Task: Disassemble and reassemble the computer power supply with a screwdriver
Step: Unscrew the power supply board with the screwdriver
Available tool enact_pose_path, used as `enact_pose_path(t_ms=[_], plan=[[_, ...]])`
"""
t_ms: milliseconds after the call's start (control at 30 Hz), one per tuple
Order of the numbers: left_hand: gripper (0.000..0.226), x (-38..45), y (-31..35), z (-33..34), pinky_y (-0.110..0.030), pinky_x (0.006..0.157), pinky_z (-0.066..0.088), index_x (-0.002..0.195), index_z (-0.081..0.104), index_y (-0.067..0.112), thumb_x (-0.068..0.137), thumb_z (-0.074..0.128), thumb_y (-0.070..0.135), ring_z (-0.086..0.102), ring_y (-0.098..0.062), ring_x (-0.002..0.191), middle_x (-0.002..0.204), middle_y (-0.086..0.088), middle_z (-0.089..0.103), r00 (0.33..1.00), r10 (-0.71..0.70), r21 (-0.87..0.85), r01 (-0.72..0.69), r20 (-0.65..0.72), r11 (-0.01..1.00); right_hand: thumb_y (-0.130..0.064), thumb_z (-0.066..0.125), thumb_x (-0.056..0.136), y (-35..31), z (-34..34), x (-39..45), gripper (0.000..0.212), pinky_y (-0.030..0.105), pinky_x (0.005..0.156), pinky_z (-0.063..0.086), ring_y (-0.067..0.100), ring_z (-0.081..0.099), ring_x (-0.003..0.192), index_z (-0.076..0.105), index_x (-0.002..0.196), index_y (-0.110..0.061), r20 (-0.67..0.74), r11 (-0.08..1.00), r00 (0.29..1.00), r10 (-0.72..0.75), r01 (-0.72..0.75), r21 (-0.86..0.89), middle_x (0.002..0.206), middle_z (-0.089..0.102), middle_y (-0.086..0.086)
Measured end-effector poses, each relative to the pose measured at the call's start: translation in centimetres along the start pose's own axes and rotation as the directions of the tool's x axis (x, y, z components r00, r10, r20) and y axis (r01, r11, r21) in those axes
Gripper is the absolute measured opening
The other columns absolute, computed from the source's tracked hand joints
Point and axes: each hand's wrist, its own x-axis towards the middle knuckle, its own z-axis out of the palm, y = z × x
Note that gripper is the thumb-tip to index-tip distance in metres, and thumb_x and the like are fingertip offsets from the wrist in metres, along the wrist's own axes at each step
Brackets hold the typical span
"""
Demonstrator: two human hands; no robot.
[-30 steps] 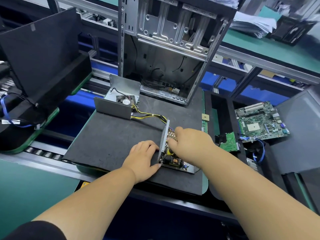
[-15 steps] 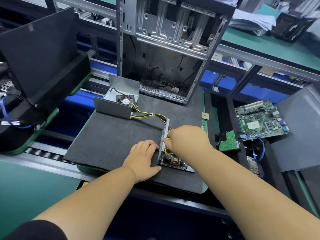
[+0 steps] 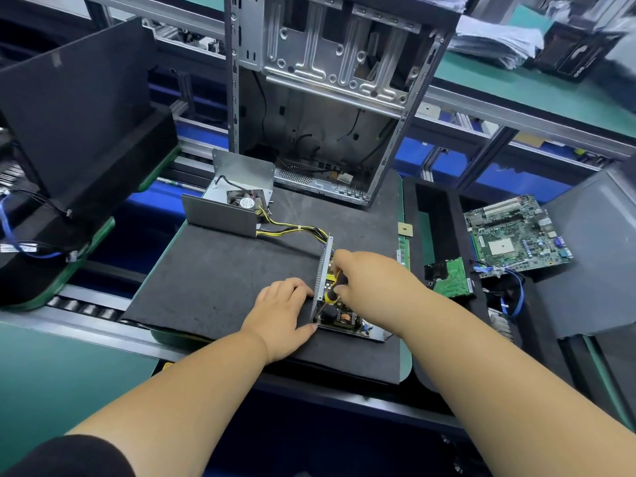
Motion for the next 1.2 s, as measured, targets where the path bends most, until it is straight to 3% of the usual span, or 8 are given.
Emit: enact_pose_path(t_ms=[167, 267, 367, 467, 633, 767, 967, 1200], plan=[[0.054, 0.0, -0.1, 0.1, -0.031, 0.106, 0.027, 0.130, 0.043, 0.031, 0.083, 0.050, 0.057, 0.037, -0.014, 0.119, 0.129, 0.014, 0.036, 1.000, -0.001, 0.013, 0.001, 0.005, 1.000, -0.048, 0.043, 0.099, -0.9, 0.5, 1.0, 0.035, 0.027, 0.047, 0.025, 0.022, 0.044, 0.062, 0.049, 0.086, -0.016, 0.003, 0.966, 1.000, 0.028, -0.027, -0.259, 0.065, 0.040, -0.003], [0.057, 0.0, 0.0, 0.1, -0.032, 0.106, 0.028, 0.132, 0.042, 0.028, 0.084, 0.051, 0.056, 0.036, -0.015, 0.120, 0.131, 0.012, 0.036, 1.000, 0.000, 0.023, 0.000, 0.003, 1.000, -0.056, 0.031, 0.100, -1.2, 1.3, 1.1, 0.051, 0.024, 0.047, 0.023, 0.017, 0.038, 0.052, 0.050, 0.076, -0.016, -0.077, 0.947, 0.993, 0.084, -0.104, -0.304, 0.062, 0.040, -0.002], [0.057, 0.0, 0.0, 0.1, -0.032, 0.106, 0.027, 0.133, 0.042, 0.025, 0.085, 0.053, 0.054, 0.035, -0.016, 0.120, 0.132, 0.011, 0.036, 1.000, -0.002, 0.025, 0.001, 0.003, 1.000, -0.058, 0.030, 0.099, -0.8, 1.5, 1.0, 0.048, 0.028, 0.049, 0.028, 0.021, 0.047, 0.062, 0.050, 0.081, -0.018, -0.096, 0.979, 0.993, 0.063, -0.081, -0.189, 0.066, 0.042, -0.004], [0.057, 0.0, 0.1, 0.1, -0.031, 0.107, 0.026, 0.134, 0.042, 0.028, 0.085, 0.054, 0.054, 0.035, -0.015, 0.121, 0.131, 0.012, 0.035, 1.000, -0.005, 0.019, 0.005, 0.003, 1.000, -0.045, 0.049, 0.094, -0.1, 1.1, 0.5, 0.023, 0.034, 0.061, 0.040, 0.021, 0.054, 0.078, 0.047, 0.091, -0.022, -0.060, 0.997, 0.998, -0.029, 0.033, 0.068, 0.073, 0.049, -0.009], [0.054, -0.1, 0.1, 0.0, -0.032, 0.107, 0.027, 0.131, 0.043, 0.030, 0.084, 0.054, 0.055, 0.036, -0.013, 0.121, 0.129, 0.014, 0.036, 1.000, 0.000, 0.001, 0.000, -0.007, 1.000, -0.028, 0.060, 0.087, 0.6, 1.5, -0.7, 0.007, 0.031, 0.065, 0.044, 0.016, 0.052, 0.077, 0.053, 0.089, -0.026, -0.119, 0.973, 0.993, -0.012, 0.039, 0.227, 0.077, 0.056, -0.009], [0.055, -0.1, 0.0, 0.1, -0.032, 0.106, 0.028, 0.131, 0.043, 0.030, 0.083, 0.054, 0.055, 0.037, -0.014, 0.120, 0.129, 0.013, 0.036, 1.000, 0.005, 0.003, -0.005, -0.014, 1.000, -0.029, 0.061, 0.087, 0.9, 1.9, -1.0, 0.008, 0.028, 0.058, 0.037, 0.011, 0.051, 0.071, 0.054, 0.088, -0.026, -0.145, 0.965, 0.989, 0.003, 0.035, 0.260, 0.073, 0.054, -0.012], [0.055, -0.1, 0.1, 0.1, -0.032, 0.106, 0.028, 0.131, 0.043, 0.029, 0.084, 0.053, 0.056, 0.037, -0.014, 0.120, 0.130, 0.013, 0.037, 1.000, 0.010, 0.016, -0.010, -0.017, 1.000, -0.030, 0.060, 0.089, 0.6, 2.2, -0.9, 0.008, 0.029, 0.062, 0.036, 0.014, 0.052, 0.078, 0.056, 0.094, -0.024, -0.130, 0.969, 0.992, -0.002, 0.034, 0.244, 0.074, 0.053, -0.013], [0.055, -0.1, 0.2, 0.0, -0.033, 0.106, 0.028, 0.131, 0.045, 0.027, 0.084, 0.055, 0.055, 0.038, -0.016, 0.120, 0.131, 0.011, 0.039, 1.000, 0.010, 0.030, -0.009, -0.024, 1.000, -0.027, 0.057, 0.090, 0.3, 1.6, -1.2, 0.009, 0.031, 0.066, 0.045, 0.020, 0.055, 0.080, 0.056, 0.096, -0.021, -0.121, 0.976, 0.992, -0.025, 0.051, 0.211, 0.088, 0.061, -0.004]])
